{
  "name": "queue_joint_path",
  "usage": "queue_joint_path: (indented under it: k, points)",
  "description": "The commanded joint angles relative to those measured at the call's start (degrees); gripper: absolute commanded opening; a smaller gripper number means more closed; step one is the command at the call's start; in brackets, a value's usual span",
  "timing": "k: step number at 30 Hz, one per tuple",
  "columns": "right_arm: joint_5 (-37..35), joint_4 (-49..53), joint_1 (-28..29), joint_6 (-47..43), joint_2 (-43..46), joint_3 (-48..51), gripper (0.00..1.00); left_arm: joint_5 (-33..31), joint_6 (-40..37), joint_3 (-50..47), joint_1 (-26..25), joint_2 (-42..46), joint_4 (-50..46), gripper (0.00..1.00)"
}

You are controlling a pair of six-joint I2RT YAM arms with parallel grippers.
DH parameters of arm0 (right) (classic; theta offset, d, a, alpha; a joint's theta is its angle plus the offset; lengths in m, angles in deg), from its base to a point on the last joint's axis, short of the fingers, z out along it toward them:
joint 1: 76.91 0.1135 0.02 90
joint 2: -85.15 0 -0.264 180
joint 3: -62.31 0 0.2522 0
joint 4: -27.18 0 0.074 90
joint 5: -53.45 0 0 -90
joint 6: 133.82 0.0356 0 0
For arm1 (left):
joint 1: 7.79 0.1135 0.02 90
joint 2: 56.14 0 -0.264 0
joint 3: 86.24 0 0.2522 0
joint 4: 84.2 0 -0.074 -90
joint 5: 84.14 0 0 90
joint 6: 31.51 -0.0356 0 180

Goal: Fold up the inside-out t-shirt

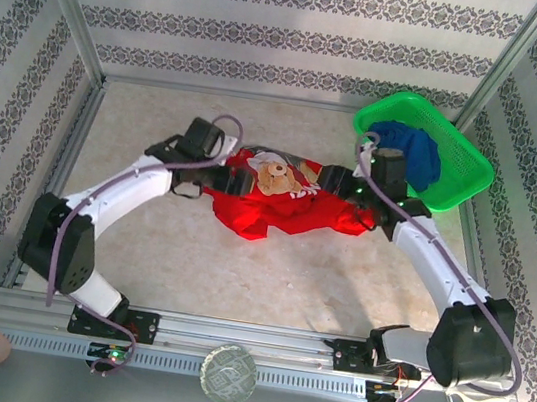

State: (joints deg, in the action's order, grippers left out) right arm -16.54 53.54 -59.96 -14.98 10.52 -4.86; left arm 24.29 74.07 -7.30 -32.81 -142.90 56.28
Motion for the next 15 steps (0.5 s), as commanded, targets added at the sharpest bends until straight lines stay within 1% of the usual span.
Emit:
queue_joint_path:
  k: [1,4,7,11,15]
  points:
    - [-2.1,-1.7,4.5,-0.8,-3.4,4.1,0.6,-9.2,-1.2,-4.1,-3.5,-0.5,7.4,0.86]
    - [-2.4,-5.2,7.9,0.8,-8.5,4.7,0.6,-11.9,-3.9,-2.8,-5.9,-3.7,8.6,0.87]
    - [-3.0,-7.1,9.8,1.2,-13.2,3.6,0.59,-14.2,-7.5,0.0,-7.8,-7.3,8.2,0.89]
    - [-2.8,-9.4,10.0,2.1,-18.4,1.7,0.59,-16.1,-9.2,2.7,-8.1,-10.9,9.0,0.89]
    - [-2.1,-10.6,10.0,2.9,-24.0,-1.5,0.57,-16.4,-9.5,5.2,-8.0,-14.8,9.0,0.9]
